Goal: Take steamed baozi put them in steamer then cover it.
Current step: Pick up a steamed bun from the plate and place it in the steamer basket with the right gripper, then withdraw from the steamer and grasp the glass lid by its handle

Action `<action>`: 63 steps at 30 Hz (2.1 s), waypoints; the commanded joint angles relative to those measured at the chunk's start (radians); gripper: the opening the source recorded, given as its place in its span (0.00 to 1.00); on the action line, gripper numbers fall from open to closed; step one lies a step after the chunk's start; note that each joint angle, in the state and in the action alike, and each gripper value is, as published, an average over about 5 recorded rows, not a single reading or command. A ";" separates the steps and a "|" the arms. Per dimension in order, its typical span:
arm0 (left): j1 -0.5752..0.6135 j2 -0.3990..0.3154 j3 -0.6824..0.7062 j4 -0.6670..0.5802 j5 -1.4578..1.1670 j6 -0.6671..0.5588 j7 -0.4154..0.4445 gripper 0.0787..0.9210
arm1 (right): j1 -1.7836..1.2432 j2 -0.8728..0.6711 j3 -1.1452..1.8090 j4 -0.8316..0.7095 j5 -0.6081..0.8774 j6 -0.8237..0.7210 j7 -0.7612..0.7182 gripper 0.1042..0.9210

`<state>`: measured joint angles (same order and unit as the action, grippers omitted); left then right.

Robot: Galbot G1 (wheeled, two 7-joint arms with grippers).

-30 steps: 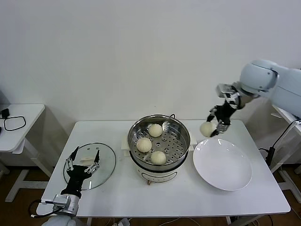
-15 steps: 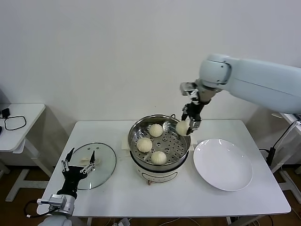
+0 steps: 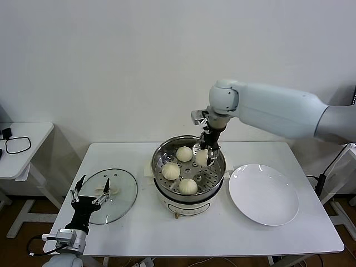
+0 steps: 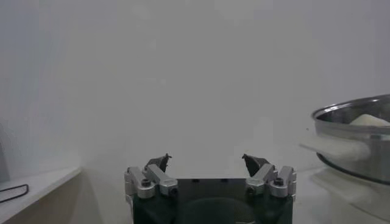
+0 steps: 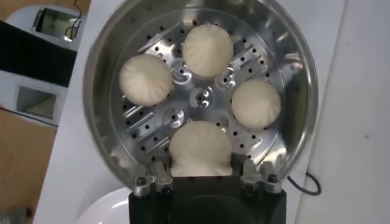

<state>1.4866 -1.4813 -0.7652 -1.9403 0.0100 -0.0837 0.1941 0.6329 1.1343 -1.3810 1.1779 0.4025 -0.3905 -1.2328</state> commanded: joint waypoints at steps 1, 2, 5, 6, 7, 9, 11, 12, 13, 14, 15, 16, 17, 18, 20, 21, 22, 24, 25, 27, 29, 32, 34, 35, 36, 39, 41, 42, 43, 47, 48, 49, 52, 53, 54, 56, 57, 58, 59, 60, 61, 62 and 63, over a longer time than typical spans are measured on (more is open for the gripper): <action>0.001 0.002 -0.007 0.002 -0.001 0.001 0.001 0.88 | -0.097 0.048 0.030 -0.067 -0.071 0.009 -0.004 0.68; 0.002 0.001 -0.009 0.003 -0.002 0.001 0.001 0.88 | -0.102 0.048 0.031 -0.070 -0.075 0.010 -0.005 0.68; 0.002 0.002 -0.012 0.004 -0.003 0.001 0.002 0.88 | -0.115 0.047 0.036 -0.075 -0.084 0.011 -0.005 0.68; 0.002 0.002 -0.012 0.004 -0.003 0.001 0.002 0.88 | -0.118 0.048 0.038 -0.078 -0.087 0.011 -0.005 0.68; 0.003 0.002 -0.012 0.004 -0.003 0.001 0.002 0.88 | -0.121 0.048 0.040 -0.081 -0.090 0.011 -0.005 0.68; 0.003 0.001 -0.012 0.003 -0.003 0.001 0.003 0.88 | -0.125 0.049 0.043 -0.086 -0.096 0.012 -0.006 0.68; 0.003 0.001 -0.013 0.003 -0.003 0.001 0.003 0.88 | -0.128 0.047 0.044 -0.087 -0.101 0.013 -0.007 0.68; 0.004 0.001 -0.014 0.003 -0.003 0.001 0.003 0.88 | -0.130 0.046 0.045 -0.086 -0.104 0.013 -0.008 0.68; 0.004 0.001 -0.014 0.003 -0.003 0.001 0.003 0.88 | -0.131 0.044 0.046 -0.086 -0.106 0.013 -0.008 0.68; 0.004 0.001 -0.015 0.003 -0.003 0.001 0.003 0.88 | -0.132 0.042 0.047 -0.085 -0.108 0.013 -0.009 0.68; 0.004 0.001 -0.015 0.003 -0.003 0.001 0.003 0.88 | -0.132 0.039 0.047 -0.083 -0.110 0.014 -0.010 0.68; 0.003 0.001 -0.014 0.003 -0.003 0.001 0.003 0.88 | -0.132 0.037 0.048 -0.081 -0.111 0.014 -0.011 0.68; 0.003 0.001 -0.014 0.003 -0.003 0.002 0.002 0.88 | -0.131 0.034 0.049 -0.078 -0.111 0.014 -0.011 0.68; 0.003 0.001 -0.013 0.002 -0.003 0.002 0.002 0.88 | -0.130 0.031 0.051 -0.075 -0.112 0.014 -0.012 0.69; 0.004 0.000 -0.011 0.001 -0.003 0.003 0.002 0.88 | -0.127 0.022 0.055 -0.067 -0.111 0.015 -0.011 0.72; 0.004 0.000 -0.010 0.001 -0.003 0.003 0.002 0.88 | -0.125 0.016 0.060 -0.063 -0.111 0.015 -0.011 0.74; 0.005 0.000 -0.010 0.000 -0.003 0.003 0.002 0.88 | -0.122 0.009 0.064 -0.059 -0.110 0.015 -0.011 0.77; 0.006 -0.001 -0.010 -0.001 -0.003 0.004 0.001 0.88 | -0.106 -0.015 0.074 -0.044 -0.103 0.015 -0.015 0.83; 0.007 -0.001 -0.010 -0.001 -0.002 0.004 0.002 0.88 | -0.093 -0.030 0.078 -0.034 -0.096 0.015 -0.019 0.85; 0.009 0.000 -0.008 -0.003 -0.002 0.004 0.001 0.88 | -0.054 -0.067 0.084 -0.009 -0.076 0.017 -0.030 0.87; 0.010 0.000 -0.005 -0.007 -0.002 0.004 0.000 0.88 | -0.009 -0.111 0.088 0.019 -0.054 0.018 -0.040 0.88; 0.010 -0.001 0.001 -0.017 -0.001 0.006 -0.003 0.88 | 0.043 -0.186 0.110 0.065 -0.022 0.018 -0.046 0.88; 0.010 -0.001 0.006 -0.023 0.000 0.008 -0.006 0.88 | 0.053 -0.243 0.147 0.097 -0.006 0.016 -0.046 0.88; 0.010 -0.001 0.008 -0.025 0.000 0.010 -0.007 0.88 | 0.048 -0.274 0.174 0.113 -0.002 0.015 -0.045 0.88; 0.010 -0.001 0.010 -0.027 0.001 0.011 -0.009 0.88 | 0.036 -0.307 0.206 0.129 -0.001 0.014 -0.044 0.88; 0.010 0.001 0.017 -0.033 0.002 0.013 -0.012 0.88 | -0.035 -0.411 0.327 0.180 -0.001 0.014 -0.027 0.88; 0.008 0.002 0.022 -0.034 0.003 0.011 -0.015 0.88 | -0.121 -0.480 0.434 0.214 0.007 0.021 0.009 0.88; 0.006 0.003 0.023 -0.034 0.003 0.011 -0.016 0.88 | -0.167 -0.510 0.489 0.229 0.014 0.028 0.031 0.88; 0.003 0.004 0.025 -0.034 0.002 0.010 -0.018 0.88 | -0.220 -0.541 0.552 0.244 0.023 0.040 0.060 0.88; -0.010 0.012 0.027 -0.034 0.000 0.015 -0.019 0.88 | -0.450 -0.646 0.818 0.301 0.089 0.136 0.248 0.88; -0.014 0.016 0.027 -0.033 -0.002 0.019 -0.021 0.88 | -0.516 -0.669 0.878 0.316 0.115 0.165 0.307 0.88; -0.021 0.020 0.027 -0.029 -0.004 0.027 -0.026 0.88 | -0.599 -0.697 0.951 0.340 0.151 0.203 0.390 0.88; -0.042 0.034 0.028 -0.018 -0.009 0.063 -0.042 0.88 | -0.871 -0.753 1.161 0.420 0.251 0.285 0.623 0.88; -0.046 0.041 0.032 -0.015 -0.006 0.070 -0.045 0.88 | -0.978 -0.763 1.250 0.454 0.280 0.310 0.714 0.88; -0.049 0.047 0.036 -0.014 -0.001 0.073 -0.044 0.88 | -1.079 -0.764 1.333 0.482 0.298 0.327 0.784 0.88; -0.054 0.056 0.049 -0.014 0.014 0.061 -0.044 0.88 | -1.287 -0.737 1.513 0.537 0.313 0.356 0.922 0.88; -0.057 0.057 0.056 -0.014 0.020 0.055 -0.045 0.88 | -1.376 -0.712 1.588 0.560 0.313 0.368 0.972 0.88; -0.062 0.057 0.061 -0.015 0.024 0.050 -0.048 0.88 | -1.457 -0.682 1.658 0.581 0.308 0.378 1.018 0.88; -0.067 0.056 0.067 -0.015 0.026 0.045 -0.051 0.88 | -1.531 -0.646 1.722 0.601 0.299 0.388 1.061 0.88; -0.071 0.055 0.071 -0.015 0.026 0.040 -0.054 0.88 | -1.588 -0.608 1.778 0.617 0.288 0.397 1.095 0.88; -0.075 0.055 0.076 -0.014 0.026 0.036 -0.057 0.88 | -1.638 -0.569 1.827 0.633 0.276 0.405 1.126 0.88; -0.077 0.055 0.081 -0.014 0.026 0.030 -0.060 0.88 | -1.689 -0.525 1.874 0.650 0.258 0.413 1.154 0.88; -0.078 0.054 0.085 -0.012 0.026 0.022 -0.061 0.88 | -1.729 -0.483 1.911 0.665 0.241 0.421 1.179 0.88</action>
<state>1.4358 -1.4444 -0.7157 -1.9604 0.0186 -0.0476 0.1546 -0.3176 0.5370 -0.1804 1.6200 0.6040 -0.1164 -0.5763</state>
